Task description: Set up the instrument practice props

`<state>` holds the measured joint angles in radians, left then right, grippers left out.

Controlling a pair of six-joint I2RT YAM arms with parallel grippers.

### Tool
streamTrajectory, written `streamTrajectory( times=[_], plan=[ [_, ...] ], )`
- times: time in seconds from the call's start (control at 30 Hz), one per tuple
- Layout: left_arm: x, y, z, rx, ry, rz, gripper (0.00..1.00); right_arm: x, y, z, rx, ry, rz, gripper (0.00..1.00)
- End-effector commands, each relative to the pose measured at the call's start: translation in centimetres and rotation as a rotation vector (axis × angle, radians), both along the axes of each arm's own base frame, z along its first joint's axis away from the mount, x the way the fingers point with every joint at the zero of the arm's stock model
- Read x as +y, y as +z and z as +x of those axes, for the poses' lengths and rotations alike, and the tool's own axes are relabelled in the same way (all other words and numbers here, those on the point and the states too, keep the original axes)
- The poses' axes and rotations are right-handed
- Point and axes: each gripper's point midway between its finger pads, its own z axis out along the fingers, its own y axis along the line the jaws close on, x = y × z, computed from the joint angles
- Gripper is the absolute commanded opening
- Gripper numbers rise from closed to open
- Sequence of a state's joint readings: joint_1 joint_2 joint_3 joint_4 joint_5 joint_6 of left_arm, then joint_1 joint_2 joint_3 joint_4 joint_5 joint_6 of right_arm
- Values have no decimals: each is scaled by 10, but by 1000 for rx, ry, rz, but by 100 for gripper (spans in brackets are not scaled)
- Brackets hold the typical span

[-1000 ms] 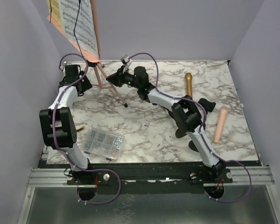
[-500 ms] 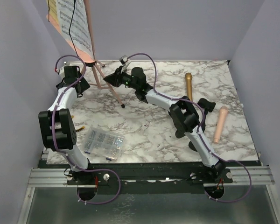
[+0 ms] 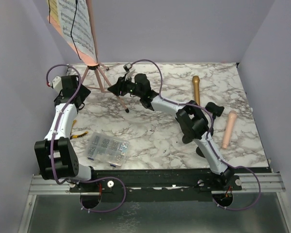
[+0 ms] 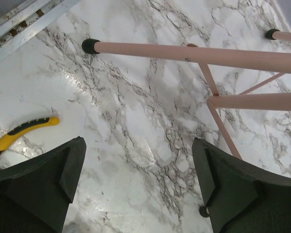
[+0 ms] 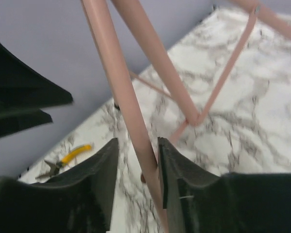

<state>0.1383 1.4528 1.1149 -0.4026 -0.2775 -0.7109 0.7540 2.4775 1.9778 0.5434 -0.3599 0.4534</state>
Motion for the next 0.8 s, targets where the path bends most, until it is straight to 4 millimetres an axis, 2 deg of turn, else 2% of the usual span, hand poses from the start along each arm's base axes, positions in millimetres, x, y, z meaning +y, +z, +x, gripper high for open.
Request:
streamTrajectory(
  times=[0.0, 0.1, 0.2, 0.23, 0.27, 0.4, 0.53, 0.63, 0.77],
  plan=[
    [-16, 10, -22, -39, 4, -94, 99, -16, -10, -16, 124, -35, -89, 49],
    [-30, 13, -34, -62, -48, -133, 99, -47, 7, -13, 154, -51, -102, 57],
    [-47, 14, -44, -84, -106, -189, 97, -87, 7, -18, 176, -74, -131, 66],
    [-58, 11, -47, -88, -143, -224, 96, -100, 1, -20, 190, -79, -146, 68],
    [-73, 12, -49, -101, -201, -263, 95, -113, 2, -24, 192, -78, -153, 69],
    [-128, 2, -65, -94, -392, -348, 92, -167, -19, -42, 244, -103, -215, 72],
    [-199, -3, -96, -89, -574, -372, 92, -224, -48, -68, 274, -174, -335, 75],
    [-251, 8, -123, -184, -704, -469, 90, -264, -55, -80, 216, -276, -490, 77],
    [-297, 27, -142, -324, -826, -487, 90, -321, -53, -84, 146, -469, -611, 84]
  ],
)
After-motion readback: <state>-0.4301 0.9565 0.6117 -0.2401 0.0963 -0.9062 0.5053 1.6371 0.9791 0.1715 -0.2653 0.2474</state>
